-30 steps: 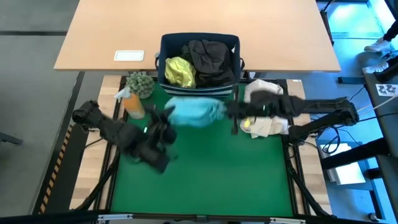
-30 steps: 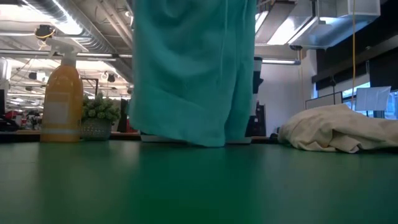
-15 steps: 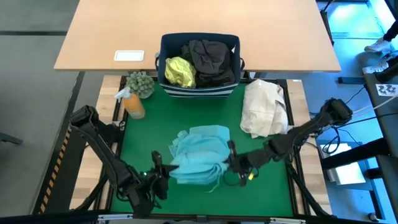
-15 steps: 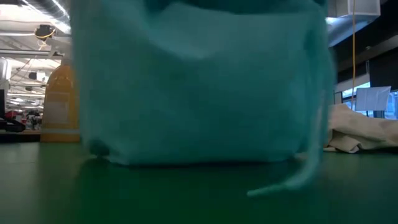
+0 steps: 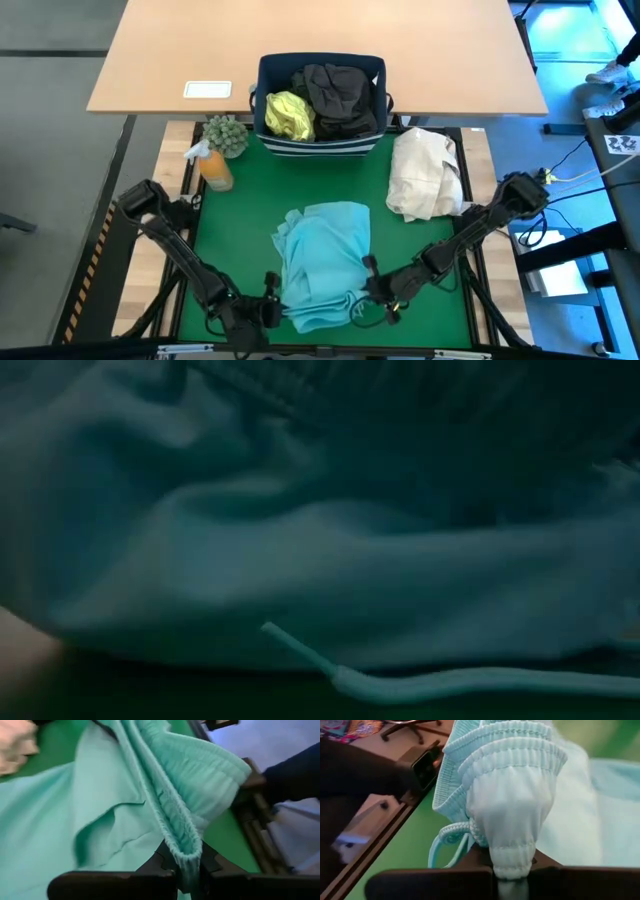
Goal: Fold laundry
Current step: Fold the blue shorts
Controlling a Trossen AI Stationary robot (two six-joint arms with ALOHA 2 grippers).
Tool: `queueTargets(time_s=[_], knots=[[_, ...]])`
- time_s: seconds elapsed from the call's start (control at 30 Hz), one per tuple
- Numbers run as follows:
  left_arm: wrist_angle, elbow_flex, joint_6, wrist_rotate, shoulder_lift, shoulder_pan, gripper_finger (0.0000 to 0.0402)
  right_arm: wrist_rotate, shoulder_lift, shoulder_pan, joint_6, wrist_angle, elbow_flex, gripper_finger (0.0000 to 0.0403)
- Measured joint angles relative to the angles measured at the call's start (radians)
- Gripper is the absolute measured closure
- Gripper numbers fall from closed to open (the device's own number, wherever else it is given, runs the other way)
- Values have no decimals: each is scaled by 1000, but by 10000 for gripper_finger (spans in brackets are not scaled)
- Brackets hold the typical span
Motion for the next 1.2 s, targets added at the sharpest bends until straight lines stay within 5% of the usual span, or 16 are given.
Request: queueTargets(time_s=[0.2, 0.4, 0.67, 0.93, 1.2], knots=[[10, 0, -32, -24, 13, 20, 395, 2, -23, -32, 0, -15, -3, 394], [3, 0, -32, -19, 4, 98, 395, -103, -37, -144, 19, 3, -5, 394], [94, -29, 48, 54, -42, 149, 395, -275, -55, -216, 45, 350, -148, 394], [375, -310, 28, 35, -237, 213, 395, -174, -121, -310, 165, 755, -407, 391], [449, -543, -164, 101, -343, 400, 395, 15, -127, -461, 258, 603, -414, 391]])
